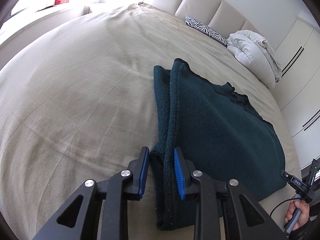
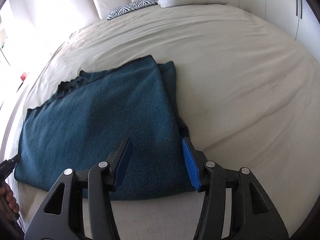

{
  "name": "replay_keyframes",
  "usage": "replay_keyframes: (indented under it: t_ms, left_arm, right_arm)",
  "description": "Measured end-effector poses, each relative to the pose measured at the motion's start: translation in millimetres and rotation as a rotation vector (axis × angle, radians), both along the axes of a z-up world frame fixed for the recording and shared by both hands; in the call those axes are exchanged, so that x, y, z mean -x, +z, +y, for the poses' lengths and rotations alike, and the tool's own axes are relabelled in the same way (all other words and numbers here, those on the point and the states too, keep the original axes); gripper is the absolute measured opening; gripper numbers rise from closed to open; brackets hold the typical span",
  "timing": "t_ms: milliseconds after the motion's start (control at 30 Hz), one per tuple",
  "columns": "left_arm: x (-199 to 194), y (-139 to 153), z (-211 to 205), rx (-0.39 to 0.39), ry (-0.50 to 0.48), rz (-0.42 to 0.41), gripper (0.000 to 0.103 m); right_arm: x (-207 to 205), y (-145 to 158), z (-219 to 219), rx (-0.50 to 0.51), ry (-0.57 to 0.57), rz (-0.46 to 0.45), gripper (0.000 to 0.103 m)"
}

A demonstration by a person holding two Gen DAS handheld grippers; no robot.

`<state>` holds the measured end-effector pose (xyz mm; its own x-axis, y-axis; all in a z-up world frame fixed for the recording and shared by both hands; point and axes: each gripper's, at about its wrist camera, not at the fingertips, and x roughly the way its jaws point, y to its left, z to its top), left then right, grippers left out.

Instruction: Fold small clothes

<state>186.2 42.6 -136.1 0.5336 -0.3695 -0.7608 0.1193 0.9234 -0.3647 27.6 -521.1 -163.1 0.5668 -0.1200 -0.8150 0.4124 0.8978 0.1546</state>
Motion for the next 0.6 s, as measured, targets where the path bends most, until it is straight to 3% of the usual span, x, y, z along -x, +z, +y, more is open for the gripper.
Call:
replay_keyframes:
  t_ms: [133,233,300,367,400,600]
  left_arm:
    - [8.7,4.4,3.8,-0.010,-0.009,-0.008,0.028]
    - [20.4,15.7,9.2,-0.012,0.003,-0.040,0.028]
    - [25.1,23.8,12.2,-0.005,0.011,-0.066,0.034]
    - [21.7,26.3,12.9,0.028,-0.007,-0.062,0.059]
    - [17.8,25.6,12.3,0.044,-0.021,-0.052,0.064]
    - [-11.0,10.4,14.9,0.137,-0.067,0.010,0.065]
  right_arm:
    - [10.4,-4.5,-8.7,-0.015,-0.069,0.027,0.051]
    - [20.4,7.7,-9.2,-0.008,-0.124,0.004,0.051]
    - [23.1,21.2,-1.3,-0.019,-0.106,-0.040,0.051]
    - [19.8,33.6,12.1,-0.077,-0.056,-0.086,0.051]
    - [14.2,40.1,21.8,-0.109,-0.017,-0.106,0.051]
    - [-29.7,40.6,83.5,-0.412,0.227,-0.149,0.051]
